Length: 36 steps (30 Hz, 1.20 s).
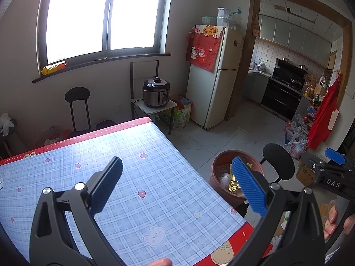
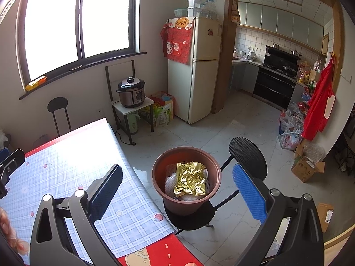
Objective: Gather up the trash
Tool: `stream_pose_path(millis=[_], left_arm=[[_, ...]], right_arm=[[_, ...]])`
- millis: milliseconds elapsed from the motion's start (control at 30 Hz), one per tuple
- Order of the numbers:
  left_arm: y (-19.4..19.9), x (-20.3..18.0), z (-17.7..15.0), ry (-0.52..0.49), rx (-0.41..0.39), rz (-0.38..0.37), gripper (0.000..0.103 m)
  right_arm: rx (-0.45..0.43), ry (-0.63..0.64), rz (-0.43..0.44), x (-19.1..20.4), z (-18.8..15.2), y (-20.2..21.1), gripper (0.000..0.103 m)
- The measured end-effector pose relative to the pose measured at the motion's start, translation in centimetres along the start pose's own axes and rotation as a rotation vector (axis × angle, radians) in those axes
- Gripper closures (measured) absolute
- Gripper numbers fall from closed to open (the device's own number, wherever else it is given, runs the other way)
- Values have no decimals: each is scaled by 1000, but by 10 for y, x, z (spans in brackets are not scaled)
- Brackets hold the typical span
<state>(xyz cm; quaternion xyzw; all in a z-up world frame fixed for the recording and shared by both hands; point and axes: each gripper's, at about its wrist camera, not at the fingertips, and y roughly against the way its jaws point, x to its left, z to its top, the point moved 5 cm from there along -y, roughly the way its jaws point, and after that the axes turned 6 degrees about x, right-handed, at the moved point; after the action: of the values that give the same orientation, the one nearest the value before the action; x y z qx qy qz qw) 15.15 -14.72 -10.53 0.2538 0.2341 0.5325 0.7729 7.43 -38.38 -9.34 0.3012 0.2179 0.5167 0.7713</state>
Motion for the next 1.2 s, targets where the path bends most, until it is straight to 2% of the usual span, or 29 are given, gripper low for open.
stream_pose_path(millis=[467,1200], left_arm=[[5,2,2,-9,-13,27,6],[5,4,3,2,-9,15,6]], right_arm=[[-5,4,-1,2,2,1,6],[-7,-9,-14,-2,-3,1,6]])
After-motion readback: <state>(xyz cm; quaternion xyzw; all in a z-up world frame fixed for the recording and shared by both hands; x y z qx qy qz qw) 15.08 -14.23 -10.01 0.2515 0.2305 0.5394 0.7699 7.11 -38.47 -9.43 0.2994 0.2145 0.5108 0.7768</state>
